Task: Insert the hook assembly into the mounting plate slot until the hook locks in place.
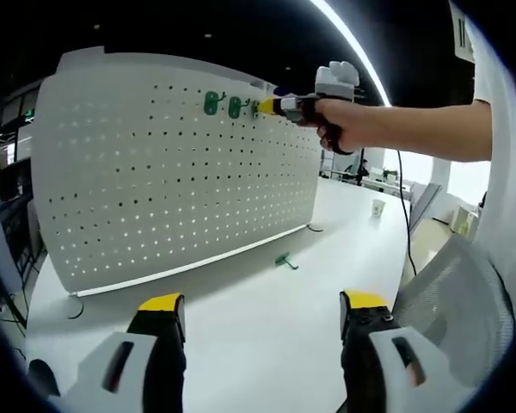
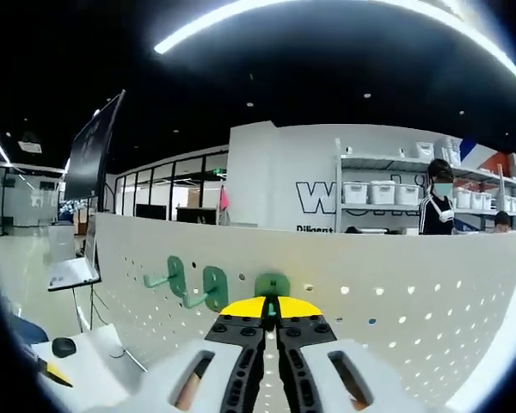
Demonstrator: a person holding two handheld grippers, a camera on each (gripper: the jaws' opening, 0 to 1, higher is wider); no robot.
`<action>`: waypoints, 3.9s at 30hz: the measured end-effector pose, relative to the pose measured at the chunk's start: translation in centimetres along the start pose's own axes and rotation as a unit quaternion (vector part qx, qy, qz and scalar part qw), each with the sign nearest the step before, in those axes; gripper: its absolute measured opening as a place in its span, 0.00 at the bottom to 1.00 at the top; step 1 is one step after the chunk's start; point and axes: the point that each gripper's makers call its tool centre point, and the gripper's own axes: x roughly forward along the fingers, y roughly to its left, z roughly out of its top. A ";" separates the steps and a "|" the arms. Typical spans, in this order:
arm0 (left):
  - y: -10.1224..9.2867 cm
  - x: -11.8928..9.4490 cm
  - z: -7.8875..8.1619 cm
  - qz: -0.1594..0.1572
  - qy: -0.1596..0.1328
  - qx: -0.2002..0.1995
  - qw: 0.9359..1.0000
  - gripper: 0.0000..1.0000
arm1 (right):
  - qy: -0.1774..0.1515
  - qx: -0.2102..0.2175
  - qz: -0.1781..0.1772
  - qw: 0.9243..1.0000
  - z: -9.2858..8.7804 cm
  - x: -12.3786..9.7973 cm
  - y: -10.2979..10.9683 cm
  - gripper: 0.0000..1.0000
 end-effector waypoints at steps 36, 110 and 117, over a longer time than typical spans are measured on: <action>-0.3 -0.4 0.3 -0.001 -0.004 0.003 1.000 0.72 | -0.031 -0.092 -0.051 0.994 0.1 -0.2 -0.1 0.01; -0.5 -0.1 -0.1 -0.008 0.006 0.002 1.000 0.72 | -0.066 -0.046 0.127 0.989 -1.1 -2.4 2.7 0.53; -0.3 -0.2 -0.1 -0.005 0.004 -0.001 1.000 0.72 | -0.067 -0.056 0.136 0.987 -1.1 -4.0 2.5 0.54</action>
